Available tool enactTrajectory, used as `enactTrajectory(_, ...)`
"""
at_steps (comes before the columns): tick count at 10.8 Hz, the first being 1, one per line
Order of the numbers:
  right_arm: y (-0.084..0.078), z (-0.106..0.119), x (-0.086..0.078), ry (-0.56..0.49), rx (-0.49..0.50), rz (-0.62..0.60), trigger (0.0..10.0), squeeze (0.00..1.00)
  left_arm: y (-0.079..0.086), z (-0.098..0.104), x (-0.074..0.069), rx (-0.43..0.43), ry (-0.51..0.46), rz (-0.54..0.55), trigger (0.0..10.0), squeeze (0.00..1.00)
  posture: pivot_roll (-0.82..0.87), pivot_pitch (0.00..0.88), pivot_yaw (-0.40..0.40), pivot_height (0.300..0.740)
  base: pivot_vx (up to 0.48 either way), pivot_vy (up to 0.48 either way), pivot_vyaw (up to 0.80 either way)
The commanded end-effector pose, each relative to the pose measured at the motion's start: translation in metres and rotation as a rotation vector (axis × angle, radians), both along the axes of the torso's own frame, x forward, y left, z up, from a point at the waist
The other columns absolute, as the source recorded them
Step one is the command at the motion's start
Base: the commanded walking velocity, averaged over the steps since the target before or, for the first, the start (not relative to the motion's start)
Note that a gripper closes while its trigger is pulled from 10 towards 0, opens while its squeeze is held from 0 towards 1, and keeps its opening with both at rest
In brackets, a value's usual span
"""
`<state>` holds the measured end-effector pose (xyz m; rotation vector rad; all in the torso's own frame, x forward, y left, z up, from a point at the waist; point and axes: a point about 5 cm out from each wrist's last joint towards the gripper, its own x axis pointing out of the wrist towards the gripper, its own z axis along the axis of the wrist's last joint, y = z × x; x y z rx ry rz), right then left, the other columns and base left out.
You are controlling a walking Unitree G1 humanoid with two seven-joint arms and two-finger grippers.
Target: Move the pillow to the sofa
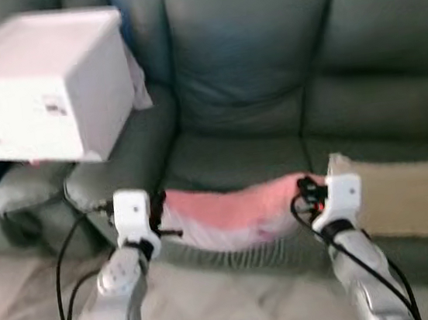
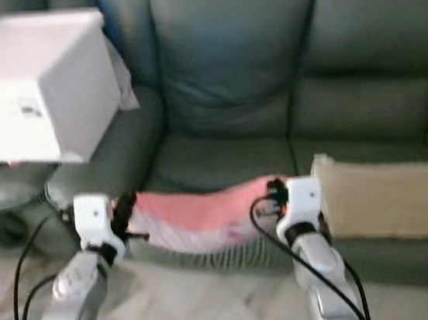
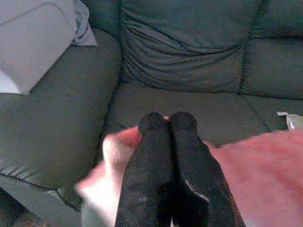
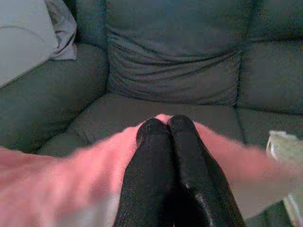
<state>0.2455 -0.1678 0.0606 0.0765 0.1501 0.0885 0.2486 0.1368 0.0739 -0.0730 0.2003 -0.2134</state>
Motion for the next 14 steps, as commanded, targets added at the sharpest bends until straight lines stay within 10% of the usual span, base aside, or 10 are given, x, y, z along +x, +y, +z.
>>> enactTrajectory(1, 0.0013, 0.0034, 0.0016, -0.015, 0.001, 0.011, 10.0, 0.0, -0.0009, 0.0034, 0.0013, 0.003, -0.011, -0.008, 10.0, 0.0, 0.05, 0.0, -0.012, 0.74, 0.0, 0.0, -0.52)
enactTrajectory(14, 0.0014, 0.0027, -0.0008, -0.009, 0.001, 0.013, 10.0, 0.0, -0.0034, 0.0048, -0.0029, -0.02, -0.018, -0.048, 10.0, 0.0, 0.05, 0.0, -0.01, 0.74, 0.0, 0.0, -0.52)
